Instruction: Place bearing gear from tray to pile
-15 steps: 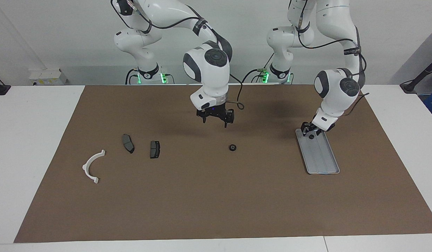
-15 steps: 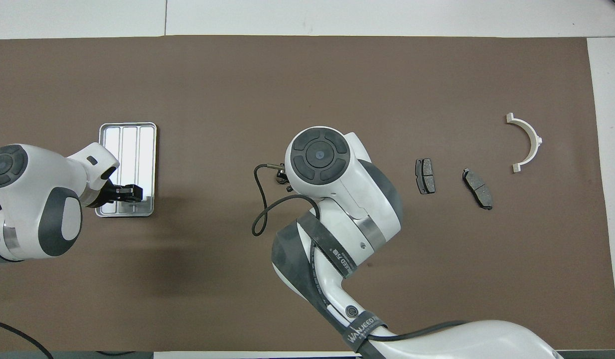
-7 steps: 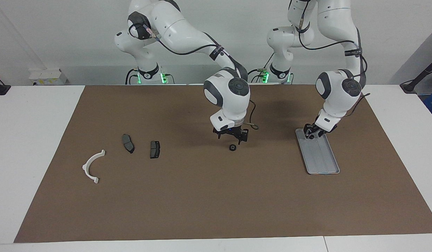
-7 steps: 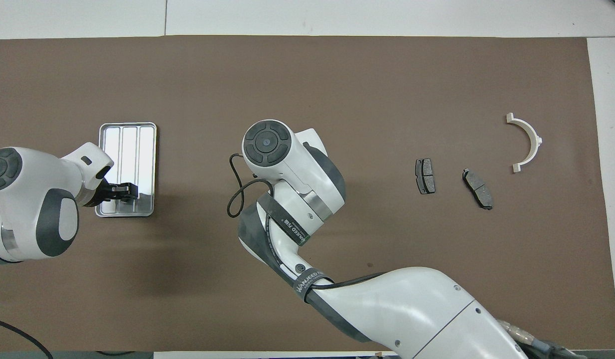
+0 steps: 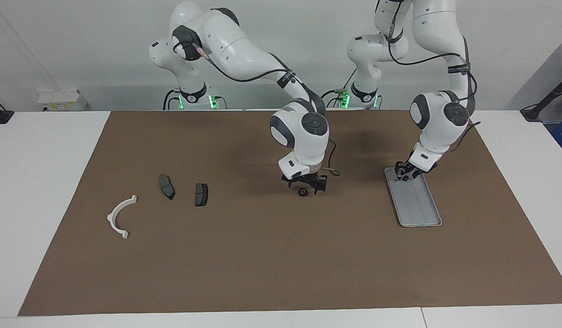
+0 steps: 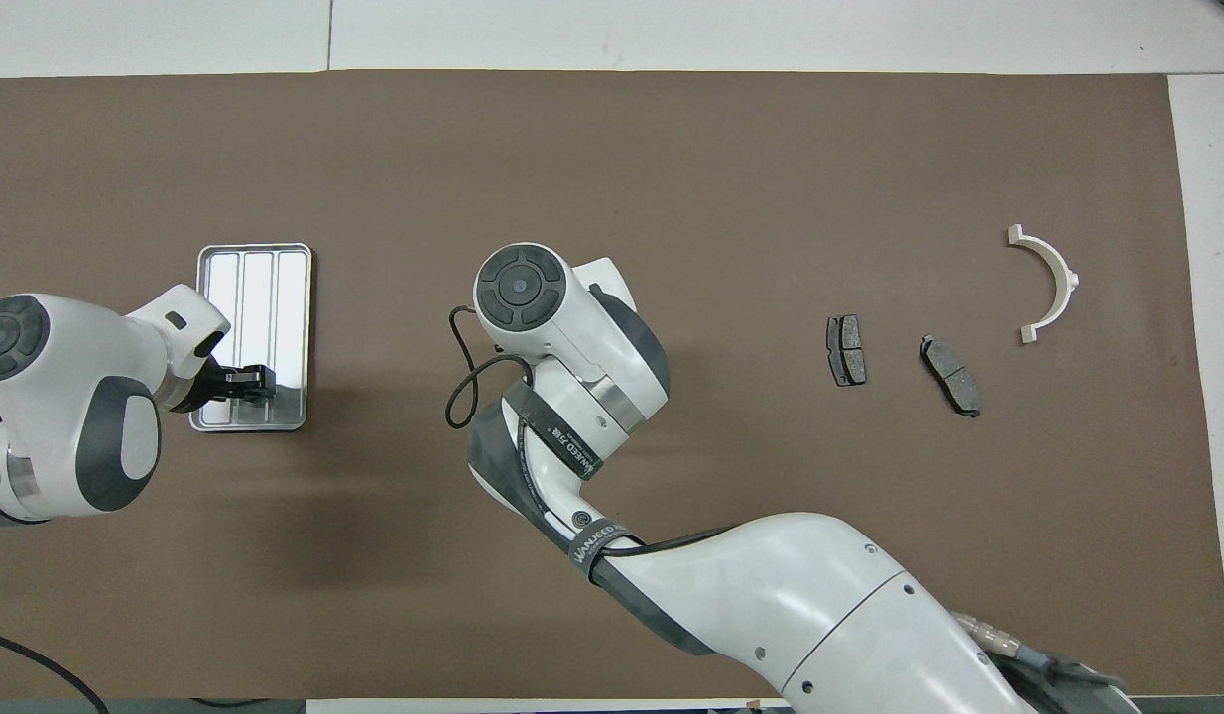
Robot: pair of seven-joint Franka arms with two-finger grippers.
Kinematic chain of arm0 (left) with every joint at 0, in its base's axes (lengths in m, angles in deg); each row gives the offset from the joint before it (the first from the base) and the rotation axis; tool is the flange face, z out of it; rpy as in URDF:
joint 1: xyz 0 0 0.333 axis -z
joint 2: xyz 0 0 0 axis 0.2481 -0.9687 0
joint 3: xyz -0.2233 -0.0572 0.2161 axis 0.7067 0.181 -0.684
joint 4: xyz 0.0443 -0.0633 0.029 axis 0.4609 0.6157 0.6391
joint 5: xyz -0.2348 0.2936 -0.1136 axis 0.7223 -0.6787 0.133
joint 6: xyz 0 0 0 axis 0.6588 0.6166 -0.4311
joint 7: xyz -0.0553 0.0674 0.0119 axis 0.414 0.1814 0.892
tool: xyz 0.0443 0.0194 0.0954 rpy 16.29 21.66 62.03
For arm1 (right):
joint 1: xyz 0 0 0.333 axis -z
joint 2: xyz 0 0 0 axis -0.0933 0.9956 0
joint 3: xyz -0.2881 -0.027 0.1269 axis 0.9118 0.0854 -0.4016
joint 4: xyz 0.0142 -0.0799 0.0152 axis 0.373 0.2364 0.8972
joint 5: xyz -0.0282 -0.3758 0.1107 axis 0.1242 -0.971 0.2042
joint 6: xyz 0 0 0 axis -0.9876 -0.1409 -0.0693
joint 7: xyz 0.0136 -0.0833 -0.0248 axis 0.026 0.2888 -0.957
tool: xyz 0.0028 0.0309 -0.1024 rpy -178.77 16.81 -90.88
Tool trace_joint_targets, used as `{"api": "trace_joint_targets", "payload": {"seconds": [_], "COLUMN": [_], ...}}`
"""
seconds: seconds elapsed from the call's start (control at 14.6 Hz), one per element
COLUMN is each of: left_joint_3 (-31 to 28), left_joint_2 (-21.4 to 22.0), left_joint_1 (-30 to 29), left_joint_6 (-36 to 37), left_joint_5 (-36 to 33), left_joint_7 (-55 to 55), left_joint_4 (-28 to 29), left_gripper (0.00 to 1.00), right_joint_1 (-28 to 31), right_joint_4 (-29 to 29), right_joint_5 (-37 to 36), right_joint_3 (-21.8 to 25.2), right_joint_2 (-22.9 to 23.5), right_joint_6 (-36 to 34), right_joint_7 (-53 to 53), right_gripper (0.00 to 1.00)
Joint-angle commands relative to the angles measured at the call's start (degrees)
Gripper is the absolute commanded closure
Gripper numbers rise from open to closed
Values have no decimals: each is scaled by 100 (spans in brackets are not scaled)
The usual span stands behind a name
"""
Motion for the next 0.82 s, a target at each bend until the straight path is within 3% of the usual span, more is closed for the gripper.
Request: {"api": "trace_joint_targets", "payload": {"seconds": [0.0, 0.21, 0.41, 0.62, 0.75], "left_joint_3": [22, 22, 22, 22, 13], "left_joint_2": [47, 21, 21, 21, 21], "left_joint_1": [-7, 2, 2, 10, 2], "left_joint_6": [-140, -237, -246, -246, -246], "left_joint_5": [53, 53, 53, 53, 53], "left_joint_7": [-31, -39, -39, -39, -39], "left_joint_4": [135, 170, 188, 197, 197], "left_gripper": [44, 45, 53, 54, 66], "right_joint_1": [-17, -17, -52, -52, -52], "right_joint_4": [-107, -2, 174, 235, 227], "right_joint_5": [-94, -68, -77, -59, -59], "right_joint_3": [-2, -2, -2, -2, 7], "right_joint_2": [91, 91, 82, 73, 73], "right_joint_6": [85, 207, 401, 392, 339], "right_joint_7": [123, 123, 123, 123, 123], "right_gripper": [4, 9, 9, 9, 15]}}
